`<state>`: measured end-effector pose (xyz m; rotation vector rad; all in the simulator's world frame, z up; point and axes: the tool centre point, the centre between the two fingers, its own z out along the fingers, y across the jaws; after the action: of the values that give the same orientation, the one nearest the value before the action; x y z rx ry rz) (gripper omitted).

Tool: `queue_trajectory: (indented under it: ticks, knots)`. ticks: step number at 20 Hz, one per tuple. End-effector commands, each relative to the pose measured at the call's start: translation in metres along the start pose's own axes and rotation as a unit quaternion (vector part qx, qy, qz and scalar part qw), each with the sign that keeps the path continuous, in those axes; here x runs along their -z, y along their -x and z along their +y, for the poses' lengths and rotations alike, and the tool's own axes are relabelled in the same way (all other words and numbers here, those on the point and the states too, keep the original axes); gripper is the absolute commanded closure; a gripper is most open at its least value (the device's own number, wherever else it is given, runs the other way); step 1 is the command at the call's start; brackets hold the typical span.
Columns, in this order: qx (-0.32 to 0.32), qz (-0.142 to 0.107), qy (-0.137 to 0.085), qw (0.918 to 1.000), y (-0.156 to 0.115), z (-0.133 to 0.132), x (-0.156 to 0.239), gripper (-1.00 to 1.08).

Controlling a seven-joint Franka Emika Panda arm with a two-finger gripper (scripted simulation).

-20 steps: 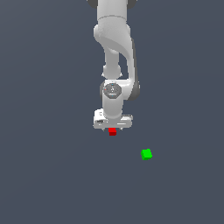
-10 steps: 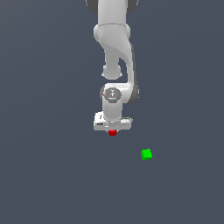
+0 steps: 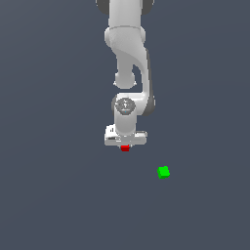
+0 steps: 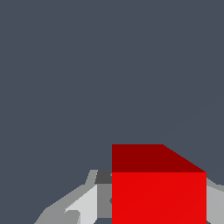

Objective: Stack the red cube on top of the green cube.

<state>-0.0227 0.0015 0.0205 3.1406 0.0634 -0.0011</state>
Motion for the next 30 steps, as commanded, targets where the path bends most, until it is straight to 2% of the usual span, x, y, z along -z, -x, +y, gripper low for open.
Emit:
queue_trajectory:
  ticks: [1, 7, 18, 30]
  knots:
    - [0.000, 0.000, 0.000, 1.0000, 0.000, 0.000, 0.002, 1.08]
    - [0.000, 0.000, 0.000, 1.0000, 0.001, 0.000, 0.024, 1.08]
    - [0.000, 0.000, 0.000, 1.0000, 0.001, -0.001, 0.091, 1.08]
    - [0.000, 0.001, 0.000, 1.0000, -0.006, -0.008, 0.095, 1.08]
